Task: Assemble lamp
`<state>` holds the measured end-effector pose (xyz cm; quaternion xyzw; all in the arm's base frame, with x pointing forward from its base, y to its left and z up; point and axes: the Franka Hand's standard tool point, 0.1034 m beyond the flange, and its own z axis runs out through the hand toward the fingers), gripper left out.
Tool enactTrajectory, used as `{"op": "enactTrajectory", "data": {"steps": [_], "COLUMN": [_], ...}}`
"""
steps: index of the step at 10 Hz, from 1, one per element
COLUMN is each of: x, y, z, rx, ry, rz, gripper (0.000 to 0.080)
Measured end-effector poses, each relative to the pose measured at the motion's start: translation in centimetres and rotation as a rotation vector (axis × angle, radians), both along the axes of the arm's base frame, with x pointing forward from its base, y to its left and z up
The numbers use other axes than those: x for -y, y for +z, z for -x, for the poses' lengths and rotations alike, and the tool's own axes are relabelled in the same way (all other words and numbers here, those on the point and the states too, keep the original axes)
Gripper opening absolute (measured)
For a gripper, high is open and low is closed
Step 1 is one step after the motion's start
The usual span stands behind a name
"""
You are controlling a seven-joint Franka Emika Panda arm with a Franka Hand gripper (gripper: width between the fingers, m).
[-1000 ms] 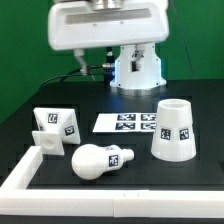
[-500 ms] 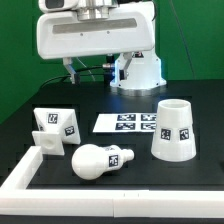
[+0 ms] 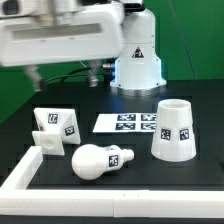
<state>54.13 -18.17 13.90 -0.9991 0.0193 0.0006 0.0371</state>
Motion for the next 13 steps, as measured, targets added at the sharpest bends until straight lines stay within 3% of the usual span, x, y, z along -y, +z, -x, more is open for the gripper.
{"op": "enactTrajectory", "data": {"steps": [4, 5, 7, 9, 10, 12, 13], "x": [-0.1, 0.5, 2.8, 2.9, 2.9, 2.2, 2.5], "y": [-0.4, -1.2, -2.3, -2.5, -2.7, -3.3, -4.3], "z": [0.1, 0.8, 0.1, 1.5, 0.9, 1.7, 2.0], "rx": [-0.006, -0.061, -0.098, -0.308, -0.340, -0.472, -0.555], "ry": [0.005, -0.008, -0.029, -0.074, -0.056, -0.039, -0.033], "rz": [0.001, -0.020, -0.014, -0.121, -0.118, -0.166, -0.181], "gripper": [0.0699, 0.0699, 0.0699, 0.0699, 0.0699, 0.0699, 0.0699]}}
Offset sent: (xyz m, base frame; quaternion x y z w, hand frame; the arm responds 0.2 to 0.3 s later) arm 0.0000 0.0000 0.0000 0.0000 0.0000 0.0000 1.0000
